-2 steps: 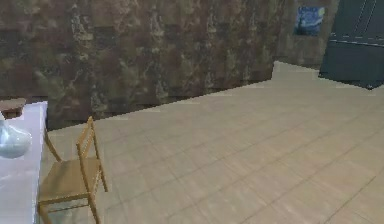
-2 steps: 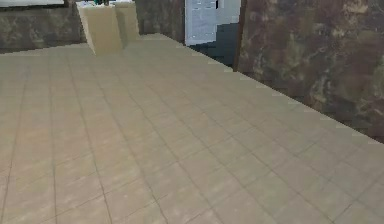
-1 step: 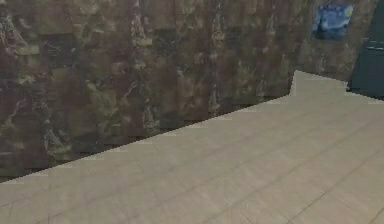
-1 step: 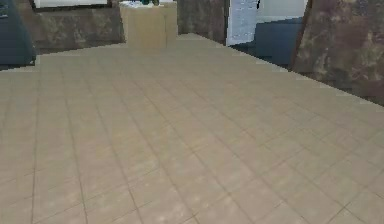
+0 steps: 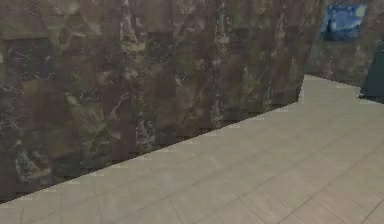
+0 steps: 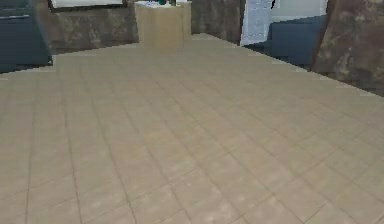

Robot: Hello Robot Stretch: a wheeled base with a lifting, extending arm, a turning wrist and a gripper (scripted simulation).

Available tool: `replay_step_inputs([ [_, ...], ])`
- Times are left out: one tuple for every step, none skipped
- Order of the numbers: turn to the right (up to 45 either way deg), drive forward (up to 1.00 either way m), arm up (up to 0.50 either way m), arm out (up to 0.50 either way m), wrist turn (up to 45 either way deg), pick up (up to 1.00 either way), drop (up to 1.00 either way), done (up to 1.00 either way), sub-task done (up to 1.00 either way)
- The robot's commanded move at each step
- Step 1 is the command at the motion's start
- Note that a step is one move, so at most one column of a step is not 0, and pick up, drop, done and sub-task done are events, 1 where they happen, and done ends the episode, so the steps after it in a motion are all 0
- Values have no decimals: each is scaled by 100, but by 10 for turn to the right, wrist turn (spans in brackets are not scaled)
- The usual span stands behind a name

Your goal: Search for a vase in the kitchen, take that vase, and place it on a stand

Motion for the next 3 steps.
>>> replay_step_inputs([
  [-420,0,0,0,0,0,0,0,0],
  [0,100,0,0,0,0,0,0,0],
  [-210,0,0,0,0,0,0,0,0],
])
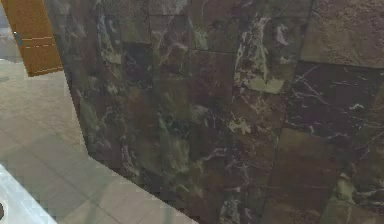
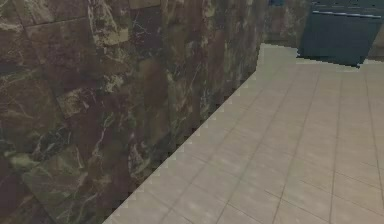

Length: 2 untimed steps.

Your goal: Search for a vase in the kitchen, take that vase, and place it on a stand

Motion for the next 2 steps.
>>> replay_step_inputs([
  [0,10,0,0,0,0,0,0,0],
  [450,0,0,0,0,0,0,0,0],
])
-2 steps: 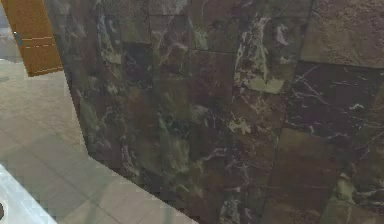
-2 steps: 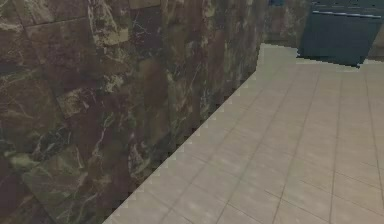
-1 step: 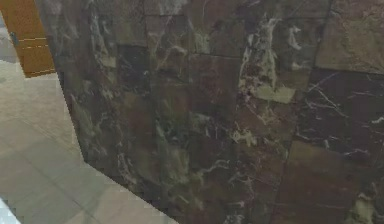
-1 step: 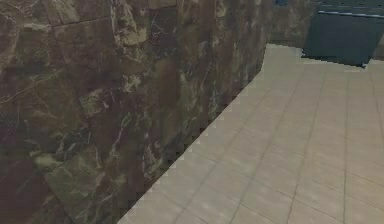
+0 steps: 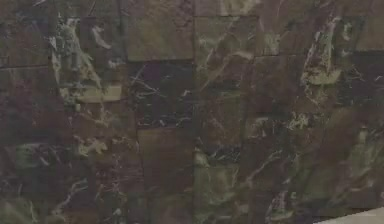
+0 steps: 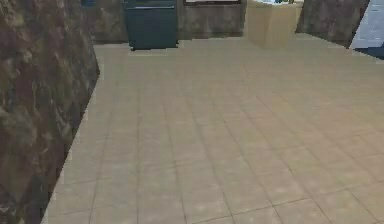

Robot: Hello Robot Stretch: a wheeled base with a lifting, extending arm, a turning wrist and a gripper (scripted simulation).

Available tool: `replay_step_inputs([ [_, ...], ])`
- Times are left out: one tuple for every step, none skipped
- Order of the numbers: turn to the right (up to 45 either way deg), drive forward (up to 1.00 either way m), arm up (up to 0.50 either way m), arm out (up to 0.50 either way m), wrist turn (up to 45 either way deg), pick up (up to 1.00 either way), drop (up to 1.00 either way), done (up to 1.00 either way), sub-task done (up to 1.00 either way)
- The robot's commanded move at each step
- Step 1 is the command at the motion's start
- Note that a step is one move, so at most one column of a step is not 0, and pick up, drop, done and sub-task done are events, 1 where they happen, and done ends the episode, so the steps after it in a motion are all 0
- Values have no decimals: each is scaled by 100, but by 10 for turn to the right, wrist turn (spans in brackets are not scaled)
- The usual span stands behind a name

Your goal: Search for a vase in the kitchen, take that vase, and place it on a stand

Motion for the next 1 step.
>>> replay_step_inputs([
  [450,0,0,0,0,0,0,0,0],
])
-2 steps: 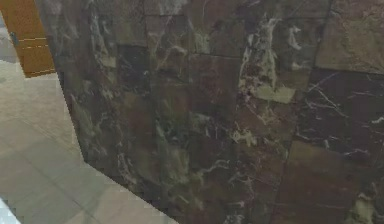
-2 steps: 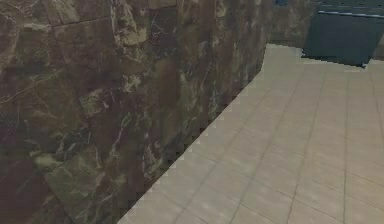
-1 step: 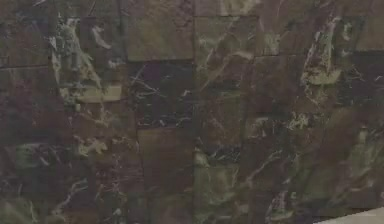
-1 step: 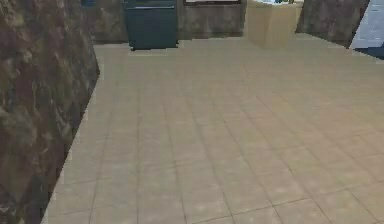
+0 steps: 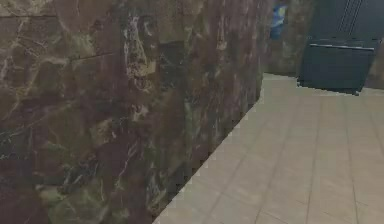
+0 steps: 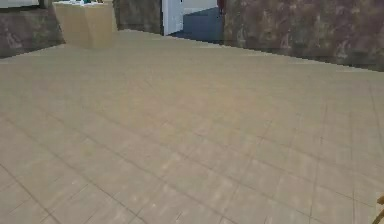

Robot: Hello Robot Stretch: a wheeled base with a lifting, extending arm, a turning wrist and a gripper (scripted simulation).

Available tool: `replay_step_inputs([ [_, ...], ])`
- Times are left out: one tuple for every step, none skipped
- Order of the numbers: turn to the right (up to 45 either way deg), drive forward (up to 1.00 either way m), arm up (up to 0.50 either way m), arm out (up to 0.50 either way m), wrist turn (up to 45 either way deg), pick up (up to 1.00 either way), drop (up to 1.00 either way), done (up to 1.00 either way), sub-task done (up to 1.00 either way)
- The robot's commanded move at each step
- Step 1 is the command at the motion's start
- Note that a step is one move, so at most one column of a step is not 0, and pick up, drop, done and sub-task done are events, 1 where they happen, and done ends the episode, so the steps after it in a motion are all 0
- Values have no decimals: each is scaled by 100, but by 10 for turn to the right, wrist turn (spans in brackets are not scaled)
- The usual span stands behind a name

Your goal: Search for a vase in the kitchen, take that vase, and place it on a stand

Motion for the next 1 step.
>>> replay_step_inputs([
  [450,0,0,0,0,0,0,0,0],
])
